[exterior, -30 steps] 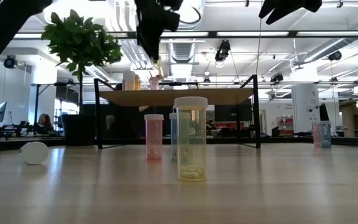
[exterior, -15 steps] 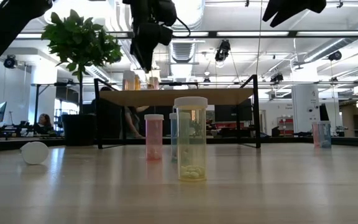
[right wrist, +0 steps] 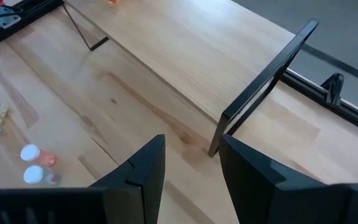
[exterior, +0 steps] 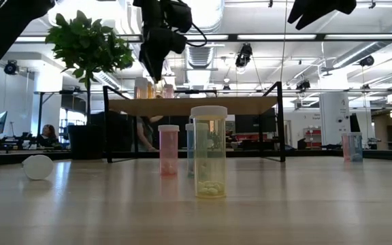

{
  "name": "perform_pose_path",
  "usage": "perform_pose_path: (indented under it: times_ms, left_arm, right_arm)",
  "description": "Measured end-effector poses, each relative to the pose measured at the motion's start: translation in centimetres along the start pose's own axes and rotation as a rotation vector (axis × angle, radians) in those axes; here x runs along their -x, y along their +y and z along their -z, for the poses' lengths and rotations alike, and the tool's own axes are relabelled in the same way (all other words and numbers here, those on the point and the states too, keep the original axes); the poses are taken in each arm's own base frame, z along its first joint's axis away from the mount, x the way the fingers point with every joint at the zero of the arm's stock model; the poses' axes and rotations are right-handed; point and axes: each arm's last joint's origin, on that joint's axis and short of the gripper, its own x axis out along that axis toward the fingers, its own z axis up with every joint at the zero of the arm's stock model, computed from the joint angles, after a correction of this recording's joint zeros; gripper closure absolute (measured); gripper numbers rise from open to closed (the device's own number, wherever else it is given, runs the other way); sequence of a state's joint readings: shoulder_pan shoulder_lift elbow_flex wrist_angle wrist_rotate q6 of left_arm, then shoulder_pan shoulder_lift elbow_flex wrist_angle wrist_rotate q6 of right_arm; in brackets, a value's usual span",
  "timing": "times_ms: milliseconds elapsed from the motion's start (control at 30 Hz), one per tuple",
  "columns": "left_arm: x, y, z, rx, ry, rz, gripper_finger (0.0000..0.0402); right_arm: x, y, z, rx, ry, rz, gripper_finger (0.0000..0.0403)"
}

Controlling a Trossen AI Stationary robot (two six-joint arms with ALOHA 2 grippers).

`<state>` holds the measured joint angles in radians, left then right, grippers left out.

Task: Pick and place medicine bottles onto shelf by color
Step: Put the light orange pill bottle on the shelf

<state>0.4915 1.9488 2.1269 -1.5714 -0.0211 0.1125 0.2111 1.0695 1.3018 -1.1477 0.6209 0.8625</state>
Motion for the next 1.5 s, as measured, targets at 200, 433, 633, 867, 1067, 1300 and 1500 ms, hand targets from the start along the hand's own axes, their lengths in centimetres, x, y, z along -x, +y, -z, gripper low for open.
perform_pose_path:
  times_ms: [200, 433, 633, 867, 1067, 1300, 1500]
  left_arm:
    - [-0.07, -0.01, -0.05, 0.0, -0.001, 0.004, 0.0282]
    - [-0.27, -0.02, -0.3, 0.0, -0.012, 0.012, 0.0278]
    - [-0.27, -0.04, -0.33, 0.001, -0.015, 0.014, 0.0277]
    - [-0.27, -0.02, -0.55, 0.027, -0.038, 0.012, 0.0276]
    - [-0.26, -0.08, -0.59, 0.023, -0.041, 0.013, 0.0276]
    - [-0.15, -0.12, -0.79, 0.021, -0.069, 0.012, 0.0276]
    - [-0.04, -0.11, -0.75, 0.02, -0.073, 0.012, 0.0276]
  right_arm:
    - [0.0, 0.0, 0.0, 0.006, 0.0, 0.0, 0.0259]
    - [0.0, 0.0, 0.0, 0.014, 0.0, 0.0, 0.0259]
    - [0.0, 0.0, 0.0, 0.019, 0.0, 0.0, 0.0259]
    - [-0.01, 0.0, 0.0, 0.025, 0.0, 0.0, 0.0259]
    - [-0.01, 0.0, 0.01, 0.037, 0.0, 0.0, 0.0259]
    - [-0.01, 0.01, 0.01, 0.045, 0.001, -0.001, 0.0259]
    - [-0.01, 0.04, 0.04, 0.051, 0.015, -0.014, 0.0259]
